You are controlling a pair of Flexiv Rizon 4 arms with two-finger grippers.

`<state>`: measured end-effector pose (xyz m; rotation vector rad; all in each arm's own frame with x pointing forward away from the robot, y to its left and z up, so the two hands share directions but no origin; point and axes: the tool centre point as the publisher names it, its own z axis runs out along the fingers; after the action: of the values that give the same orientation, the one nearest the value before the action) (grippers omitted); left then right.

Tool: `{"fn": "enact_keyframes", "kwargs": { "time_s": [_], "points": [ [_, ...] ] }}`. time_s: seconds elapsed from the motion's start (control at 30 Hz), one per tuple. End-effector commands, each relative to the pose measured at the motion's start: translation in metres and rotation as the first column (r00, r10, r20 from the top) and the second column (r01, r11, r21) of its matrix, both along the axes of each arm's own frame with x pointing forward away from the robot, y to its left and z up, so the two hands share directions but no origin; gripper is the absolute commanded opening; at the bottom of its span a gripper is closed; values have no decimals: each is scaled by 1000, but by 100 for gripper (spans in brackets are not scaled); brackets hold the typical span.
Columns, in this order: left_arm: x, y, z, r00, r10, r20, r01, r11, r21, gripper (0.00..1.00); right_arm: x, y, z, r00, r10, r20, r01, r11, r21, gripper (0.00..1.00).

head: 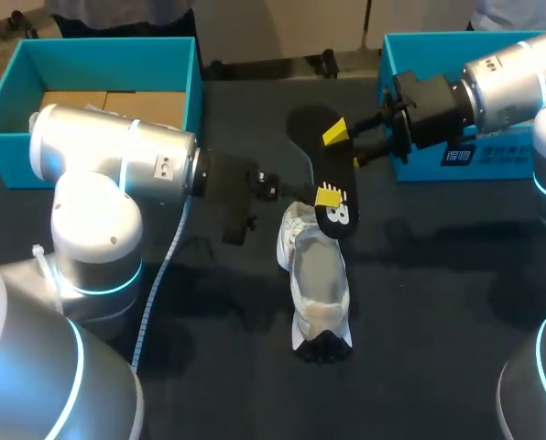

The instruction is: Take the shoe out of the shoebox, open the shoe tongue, remove and reinsert the insole, then place the shoe into the shoebox

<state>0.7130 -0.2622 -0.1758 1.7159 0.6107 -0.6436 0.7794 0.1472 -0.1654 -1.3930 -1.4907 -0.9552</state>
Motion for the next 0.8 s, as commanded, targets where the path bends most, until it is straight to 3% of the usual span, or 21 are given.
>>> {"fn": "enact_keyframes", "kwargs": {
  "time_s": [0.03,0.53,0.6,0.67,0.8],
  "points": [
    [-2,-2,0,1000,3,3,-3,1000,1,0,3,3,-2,1000,6,-2,-6,1000,-2,39],
    [-7,0,1,1000,-2,9,2,1000,-1,0,0,3,-3,1000,5,4,-5,1000,5,26],
    [-7,1,1,1000,-1,9,1,1000,0,0,0,3,-3,1000,7,6,-7,1000,10,20],
    [-7,1,1,1000,-1,9,1,1000,-1,0,0,3,-3,1000,8,6,-9,1000,11,0],
    [-8,2,1,1000,1,8,-1,1000,0,0,0,4,-3,1000,14,11,-15,1000,21,0]
  ]
}}
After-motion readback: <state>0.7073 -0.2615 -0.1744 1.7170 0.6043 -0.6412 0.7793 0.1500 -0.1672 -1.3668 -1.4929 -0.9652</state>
